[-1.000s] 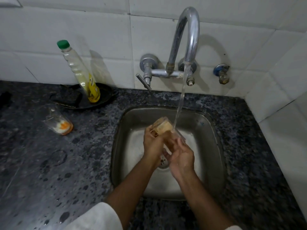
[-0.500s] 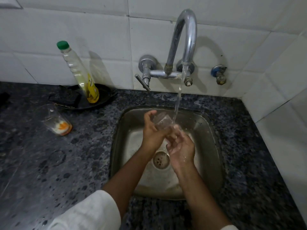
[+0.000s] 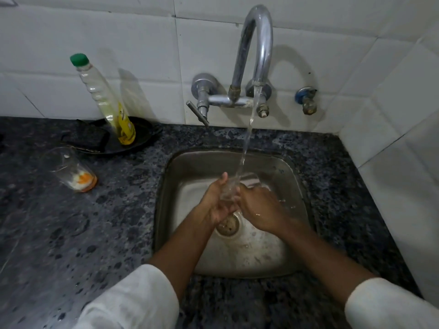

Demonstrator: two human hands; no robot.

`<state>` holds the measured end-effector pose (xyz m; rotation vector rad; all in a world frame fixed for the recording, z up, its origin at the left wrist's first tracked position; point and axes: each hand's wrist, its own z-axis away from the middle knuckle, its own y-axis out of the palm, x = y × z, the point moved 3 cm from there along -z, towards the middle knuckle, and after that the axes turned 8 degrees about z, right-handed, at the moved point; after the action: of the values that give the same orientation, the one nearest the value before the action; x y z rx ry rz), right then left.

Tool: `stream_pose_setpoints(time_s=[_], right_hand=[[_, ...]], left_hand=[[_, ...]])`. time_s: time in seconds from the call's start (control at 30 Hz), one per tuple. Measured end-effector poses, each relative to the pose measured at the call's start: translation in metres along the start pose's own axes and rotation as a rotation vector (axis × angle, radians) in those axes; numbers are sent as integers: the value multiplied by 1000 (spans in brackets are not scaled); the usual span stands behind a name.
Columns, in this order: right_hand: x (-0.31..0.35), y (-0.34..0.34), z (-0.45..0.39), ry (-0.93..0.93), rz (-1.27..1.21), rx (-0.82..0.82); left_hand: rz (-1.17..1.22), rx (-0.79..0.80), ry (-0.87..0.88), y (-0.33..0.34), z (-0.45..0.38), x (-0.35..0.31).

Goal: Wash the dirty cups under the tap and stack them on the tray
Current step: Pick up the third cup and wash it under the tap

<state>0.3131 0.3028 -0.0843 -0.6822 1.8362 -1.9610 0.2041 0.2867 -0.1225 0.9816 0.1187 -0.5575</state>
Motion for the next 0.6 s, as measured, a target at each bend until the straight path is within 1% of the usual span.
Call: stream_pose_setpoints(time_s=[0.07,0.1,0.13,0.17,0.2,0.23,0.27,0.3,0.37,0.4,0.43,0.47,0.5,0.53,0.57,0.6], right_hand=[[15,-14,-6,181,-434,-274],[21,-15,-7,265,-619,-300],[22,-12,-6,220,-675,-248],[20,-8,-4,86,-556,-158],[15,-4,1,-35,-347,-21],[7,-1,5,-112,-105,74],[2,-1,4,-105,3,94],[1,1,2,-36,-43,56],[15,-4,-1,171,-483,-196],[18,-2,-1,222,-609,-234],[17,1,0,120,-563,-199],[15,0,3,-58,-349,-113],[9,2,6,-184,-99,23],[3,2,7,-246,85,92],[1,0,8,-254,147,89],[5,0,6,-211,96,33]], left_hand=[[117,37,46,0,2,12],[187,22,74,1,3,16],[198,2,98,-1,1,14],[163,-6,97,-5,-2,9],[111,-31,60,-8,-5,4],[62,-60,8,-10,-5,1],[33,-67,-12,-10,-5,1],[17,-64,-5,-8,-2,4],[58,-29,60,-7,1,10],[110,-12,75,-4,4,11],[114,12,69,-3,3,9],[95,32,54,-2,2,3],[40,8,15,-2,2,-2],[-11,-21,-25,-4,1,-3],[-24,-43,-45,-8,2,0],[21,-37,-47,-10,4,5]])
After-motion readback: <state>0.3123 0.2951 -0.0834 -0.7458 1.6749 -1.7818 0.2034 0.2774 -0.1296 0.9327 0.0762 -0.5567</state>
